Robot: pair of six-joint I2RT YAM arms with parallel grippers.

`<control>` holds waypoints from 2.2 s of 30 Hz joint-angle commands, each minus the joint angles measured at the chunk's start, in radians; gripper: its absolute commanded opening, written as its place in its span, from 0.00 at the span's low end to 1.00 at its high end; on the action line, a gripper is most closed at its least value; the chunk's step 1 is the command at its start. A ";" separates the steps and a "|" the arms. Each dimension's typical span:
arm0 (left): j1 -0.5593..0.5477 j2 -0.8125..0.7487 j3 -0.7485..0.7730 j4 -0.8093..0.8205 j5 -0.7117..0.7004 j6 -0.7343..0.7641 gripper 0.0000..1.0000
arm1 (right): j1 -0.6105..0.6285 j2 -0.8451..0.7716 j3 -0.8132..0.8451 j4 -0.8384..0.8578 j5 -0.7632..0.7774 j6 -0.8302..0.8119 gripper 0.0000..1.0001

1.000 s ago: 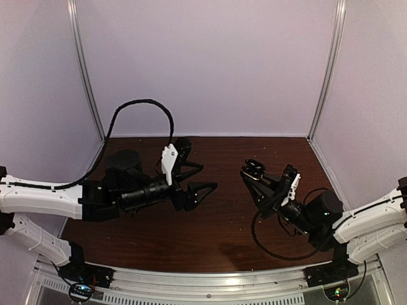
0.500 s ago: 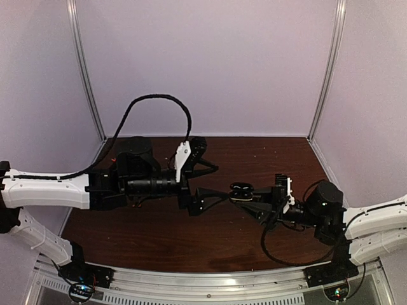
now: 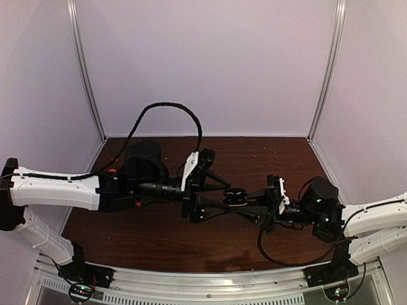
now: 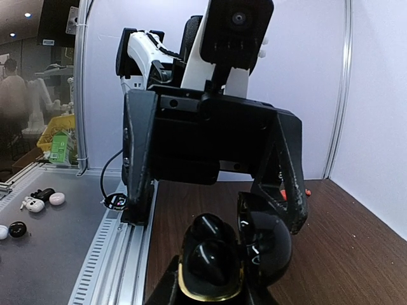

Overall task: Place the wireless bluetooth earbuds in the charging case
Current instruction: Close the charging case with the earbuds inside, then place the charging case with the earbuds at the center of the board.

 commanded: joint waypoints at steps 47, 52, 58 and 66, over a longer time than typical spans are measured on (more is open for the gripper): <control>0.459 0.000 -0.042 -0.272 -0.615 -0.430 0.98 | -0.683 0.607 0.497 -0.521 -0.015 0.364 0.00; 0.565 0.038 -0.027 -0.299 -0.586 -0.442 0.98 | -0.758 0.724 0.575 -0.564 -0.055 0.337 0.03; 0.687 0.077 -0.001 -0.393 -0.604 -0.417 0.98 | -0.838 0.855 0.690 -0.684 -0.117 0.296 0.08; 0.900 0.113 -0.011 -0.468 -0.599 -0.409 0.98 | -0.900 0.907 0.706 -0.706 -0.117 0.273 0.21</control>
